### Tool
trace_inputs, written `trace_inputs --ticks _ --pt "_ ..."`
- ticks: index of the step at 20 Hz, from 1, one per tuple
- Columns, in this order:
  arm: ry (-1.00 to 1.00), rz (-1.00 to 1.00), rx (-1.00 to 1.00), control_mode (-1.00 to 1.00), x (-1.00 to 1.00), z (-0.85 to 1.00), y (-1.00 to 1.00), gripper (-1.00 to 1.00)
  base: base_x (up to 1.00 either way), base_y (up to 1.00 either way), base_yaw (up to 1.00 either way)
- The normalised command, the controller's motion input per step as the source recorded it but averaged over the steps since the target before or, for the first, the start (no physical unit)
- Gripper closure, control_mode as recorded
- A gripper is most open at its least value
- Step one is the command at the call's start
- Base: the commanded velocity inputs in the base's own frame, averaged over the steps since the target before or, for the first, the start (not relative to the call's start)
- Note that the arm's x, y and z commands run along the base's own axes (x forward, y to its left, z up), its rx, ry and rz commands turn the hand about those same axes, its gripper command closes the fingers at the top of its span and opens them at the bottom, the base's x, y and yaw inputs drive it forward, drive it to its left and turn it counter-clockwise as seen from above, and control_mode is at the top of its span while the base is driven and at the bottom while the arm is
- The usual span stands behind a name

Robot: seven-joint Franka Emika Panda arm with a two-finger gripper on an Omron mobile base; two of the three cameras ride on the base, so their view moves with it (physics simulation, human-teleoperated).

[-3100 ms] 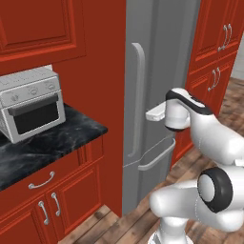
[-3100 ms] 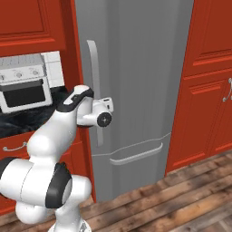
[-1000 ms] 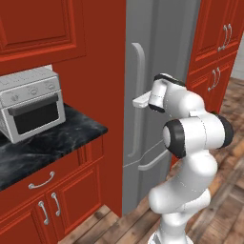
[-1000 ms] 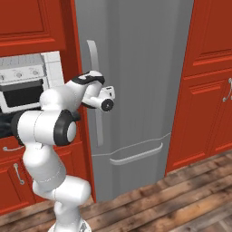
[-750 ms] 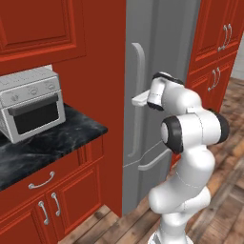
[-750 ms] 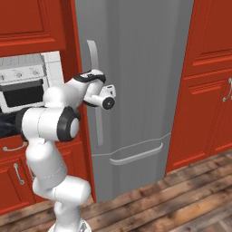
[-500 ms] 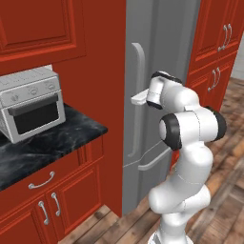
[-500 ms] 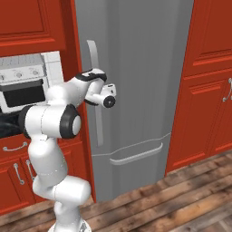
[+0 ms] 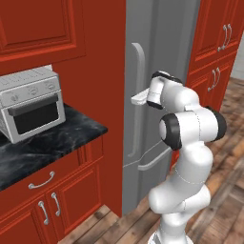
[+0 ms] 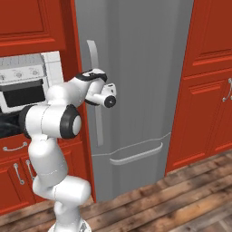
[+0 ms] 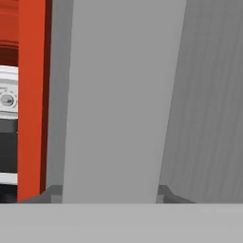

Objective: Open the fridge, grab two sodas, and place both sodas inside the bowl with ice on the dining counter.

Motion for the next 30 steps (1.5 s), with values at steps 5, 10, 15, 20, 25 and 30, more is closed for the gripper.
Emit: trace_inputs --ticks 5,10,15,20,25,30 --pt "0.00 -0.06 0.00 -1.00 0.00 -0.02 -0.15 1.00 0.00 0.00 0.00" --pt "0.02 -0.22 0.00 -1.00 0.00 0.01 -0.71 1.00 0.00 0.00 0.00" --pt "0.08 -0.28 0.00 -1.00 0.00 0.00 -0.96 1.00 0.00 0.00 0.00" --pt "0.12 -0.28 0.00 -1.00 0.00 0.01 -1.00 1.00 0.00 0.00 0.00" --pt "0.11 -0.23 0.00 -1.00 -0.01 0.00 -1.00 1.00 0.00 0.00 0.00" --pt "0.09 -0.19 0.00 -1.00 -0.12 0.00 -1.00 1.00 0.00 0.00 0.00"
